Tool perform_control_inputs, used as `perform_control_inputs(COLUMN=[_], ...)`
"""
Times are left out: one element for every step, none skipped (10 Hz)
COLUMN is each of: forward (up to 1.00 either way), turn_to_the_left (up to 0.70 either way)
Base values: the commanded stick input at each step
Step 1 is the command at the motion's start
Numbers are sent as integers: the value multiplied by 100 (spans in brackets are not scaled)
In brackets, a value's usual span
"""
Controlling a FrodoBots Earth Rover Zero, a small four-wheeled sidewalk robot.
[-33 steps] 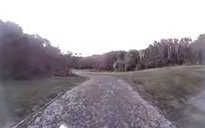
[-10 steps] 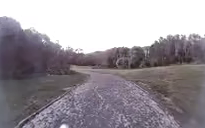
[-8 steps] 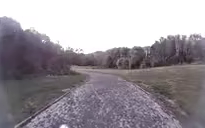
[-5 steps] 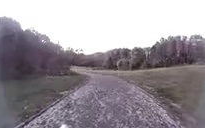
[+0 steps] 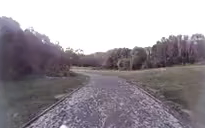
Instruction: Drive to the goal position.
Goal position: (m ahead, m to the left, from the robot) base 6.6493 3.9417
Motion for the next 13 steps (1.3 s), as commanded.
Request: perform_control_inputs(forward=[50,50,50,50,50,50,50,50,50,50,50,50,50], turn_to_the_left=[-50,-50,0,0,0,0,0,0,0,0,0,0,0])
